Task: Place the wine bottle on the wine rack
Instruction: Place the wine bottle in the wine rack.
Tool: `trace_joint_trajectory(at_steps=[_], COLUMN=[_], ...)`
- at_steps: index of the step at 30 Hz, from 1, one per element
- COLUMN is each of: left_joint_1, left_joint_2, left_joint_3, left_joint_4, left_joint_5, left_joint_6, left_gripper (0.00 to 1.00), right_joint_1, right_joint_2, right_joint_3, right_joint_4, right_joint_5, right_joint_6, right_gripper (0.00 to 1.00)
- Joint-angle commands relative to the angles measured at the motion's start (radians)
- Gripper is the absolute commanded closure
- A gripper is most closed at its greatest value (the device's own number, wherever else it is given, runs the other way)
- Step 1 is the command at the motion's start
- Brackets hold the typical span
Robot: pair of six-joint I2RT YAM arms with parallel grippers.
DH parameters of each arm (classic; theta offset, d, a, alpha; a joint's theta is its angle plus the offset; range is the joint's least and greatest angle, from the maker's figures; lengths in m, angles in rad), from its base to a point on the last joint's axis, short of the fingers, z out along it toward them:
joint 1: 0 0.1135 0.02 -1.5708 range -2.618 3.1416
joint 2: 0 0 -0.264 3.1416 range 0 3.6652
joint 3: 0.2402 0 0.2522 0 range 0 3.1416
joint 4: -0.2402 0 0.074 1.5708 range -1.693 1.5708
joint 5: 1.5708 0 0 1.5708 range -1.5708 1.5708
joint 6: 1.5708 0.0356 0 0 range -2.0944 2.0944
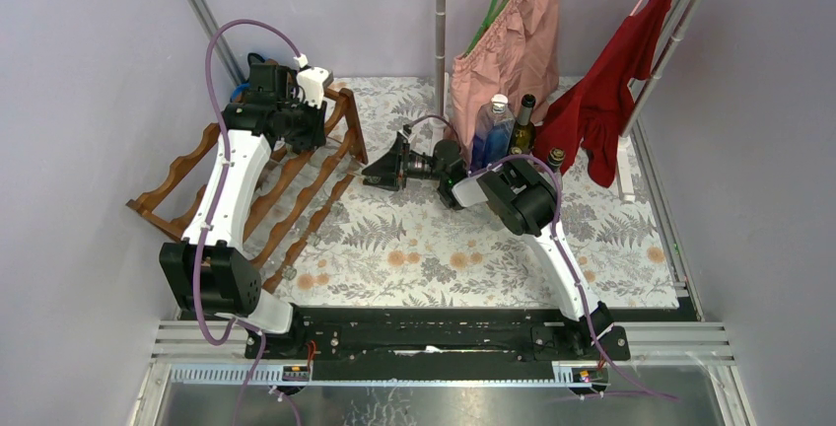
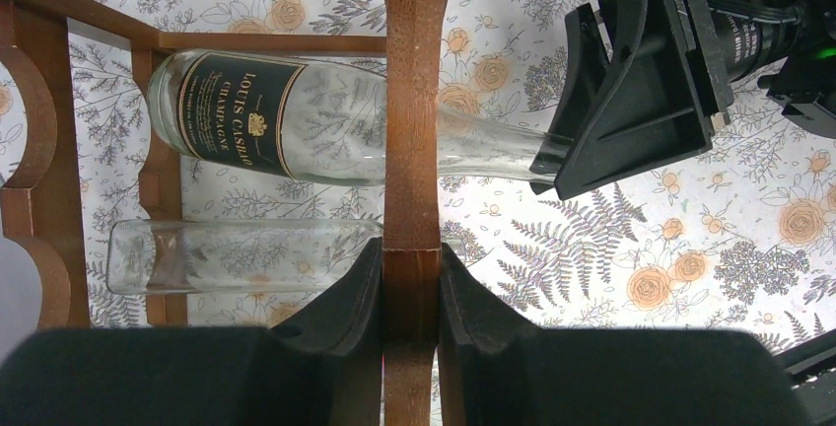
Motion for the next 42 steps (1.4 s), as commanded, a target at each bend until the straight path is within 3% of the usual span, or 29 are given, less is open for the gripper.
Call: trace_joint_trajectory(at_steps=[1, 11, 15, 22, 29, 36, 42], left_joint_1=[0.002, 0.002, 0.002, 0.002, 0.002, 0.002, 0.029], left_joint_2=[0.01, 0.017, 0.022, 0.004, -0.007, -0.051, -0.174], left_joint_3=[0.0, -0.003, 0.002, 0.015, 0.078, 0.193, 0.111], left_joint_4=[-0.102, -0.102, -0.096, -0.038, -0.004, 0.045, 0.232], left_joint_5=[0.031, 0.041, 0.036, -0.001, -0.011, -0.088, -0.231], left_joint_6=[-0.068, -0.086, -0.11, -0.218, -0.281, -0.389, -0.589], left_gripper=[0.89, 0.88, 0.83, 0.46, 0.38, 0.3, 0.03], right_joint_1=[0.007, 0.008, 0.008, 0.008, 0.008, 0.007, 0.007], right_joint_2=[-0.059, -0.051, -0.055, -0.066, -0.045, -0.051, -0.055], right_joint_3=[0.015, 0.019, 0.036, 0.069, 0.129, 0.186, 0.198], right_joint_4=[0.34, 0.041, -0.084, -0.254, -0.295, -0.453, -0.517], right_joint_5=[0.018, 0.01, 0.024, 0.054, 0.05, 0.027, 0.035], right_joint_6=[-0.114, -0.313, -0.391, -0.498, -0.526, -0.645, -0.702], right_gripper=[1.0, 0.88, 0.78, 0.59, 0.52, 0.37, 0.36])
